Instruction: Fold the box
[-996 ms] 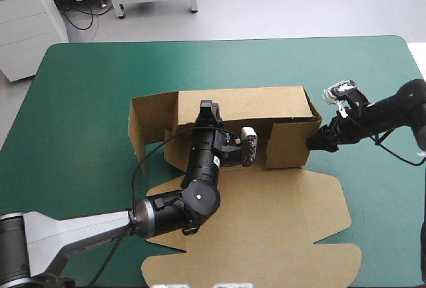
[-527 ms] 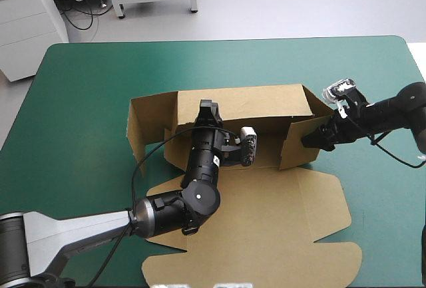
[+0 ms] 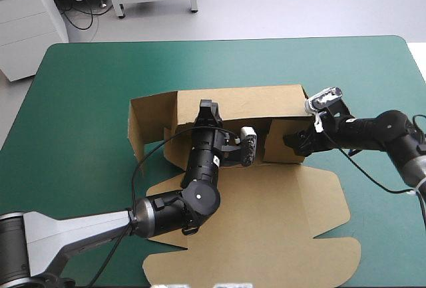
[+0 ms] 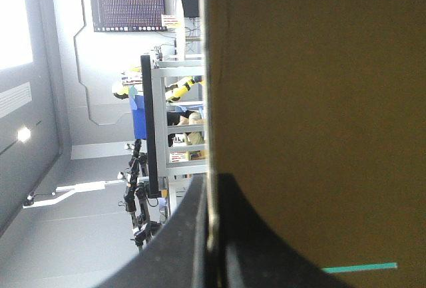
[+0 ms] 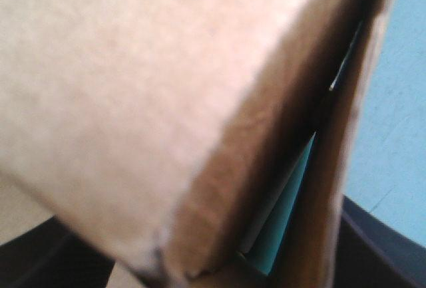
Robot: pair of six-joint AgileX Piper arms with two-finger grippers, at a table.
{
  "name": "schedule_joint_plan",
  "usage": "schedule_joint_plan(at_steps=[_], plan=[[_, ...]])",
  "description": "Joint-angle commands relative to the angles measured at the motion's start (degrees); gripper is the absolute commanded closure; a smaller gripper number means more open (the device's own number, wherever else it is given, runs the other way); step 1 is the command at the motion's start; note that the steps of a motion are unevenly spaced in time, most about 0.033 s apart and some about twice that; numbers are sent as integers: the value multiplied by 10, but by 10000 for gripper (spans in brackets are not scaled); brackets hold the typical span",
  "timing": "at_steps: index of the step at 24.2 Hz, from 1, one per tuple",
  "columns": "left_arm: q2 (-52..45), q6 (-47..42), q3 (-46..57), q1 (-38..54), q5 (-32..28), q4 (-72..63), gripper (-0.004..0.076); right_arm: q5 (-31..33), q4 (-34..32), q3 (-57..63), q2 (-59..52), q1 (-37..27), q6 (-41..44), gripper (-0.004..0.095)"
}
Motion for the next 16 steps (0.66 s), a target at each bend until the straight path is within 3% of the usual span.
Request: schedule_joint_plan(at_steps=[1,4,7,9,12,16], plan=[[-23,-6,-15,-3,23,44,756,-108,30,10,-39,35,8,242],[-23,-6,-15,-3,23,44,756,-152,26,15,-44,60,38,249],[-23,-6,-15,-3,23,42,756,-168,26,15,-43,65,48,352],[-23,-6,-15,-3,23,42,756,-177,27,15,-43,65,48,520],[-23,-6,-15,-3,23,42,756,-182,27,15,-43,65,41,917],[-23,-6,-15,-3,23,42,756,-188,27,15,-43,65,41,922]])
